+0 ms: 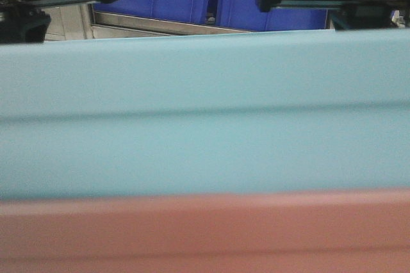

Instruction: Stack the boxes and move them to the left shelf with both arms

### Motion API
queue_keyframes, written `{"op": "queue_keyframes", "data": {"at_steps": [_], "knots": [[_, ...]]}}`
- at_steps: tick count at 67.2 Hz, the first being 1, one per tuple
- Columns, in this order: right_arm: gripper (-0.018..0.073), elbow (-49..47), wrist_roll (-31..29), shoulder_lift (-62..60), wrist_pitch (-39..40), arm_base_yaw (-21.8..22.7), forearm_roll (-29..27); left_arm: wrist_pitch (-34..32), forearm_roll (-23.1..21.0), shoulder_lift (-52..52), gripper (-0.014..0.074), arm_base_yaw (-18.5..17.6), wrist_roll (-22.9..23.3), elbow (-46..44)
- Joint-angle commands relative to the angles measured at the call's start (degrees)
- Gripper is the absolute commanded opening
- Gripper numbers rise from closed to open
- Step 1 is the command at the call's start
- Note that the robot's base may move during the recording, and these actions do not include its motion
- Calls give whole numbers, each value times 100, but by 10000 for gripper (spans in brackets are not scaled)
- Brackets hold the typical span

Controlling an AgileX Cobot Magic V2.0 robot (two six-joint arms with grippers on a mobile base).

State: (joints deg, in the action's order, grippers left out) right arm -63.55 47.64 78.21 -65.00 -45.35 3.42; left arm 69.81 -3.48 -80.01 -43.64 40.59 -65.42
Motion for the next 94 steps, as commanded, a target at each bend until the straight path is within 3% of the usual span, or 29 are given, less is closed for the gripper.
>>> {"op": "queue_keyframes", "data": {"at_steps": [1, 19, 34, 94], "knots": [[57, -152, 5, -228, 88, 9, 364, 698, 65, 242, -3, -42, -15, -153], [57, -152, 5, -228, 88, 9, 364, 698, 65, 242, -3, -42, -158, -153], [57, -152, 5, -228, 22, 9, 341, 698, 65, 242, -3, -42, 58, -153], [57, -152, 5, -228, -178, 9, 303, 691, 65, 242, -3, -42, 59, -153]]}}
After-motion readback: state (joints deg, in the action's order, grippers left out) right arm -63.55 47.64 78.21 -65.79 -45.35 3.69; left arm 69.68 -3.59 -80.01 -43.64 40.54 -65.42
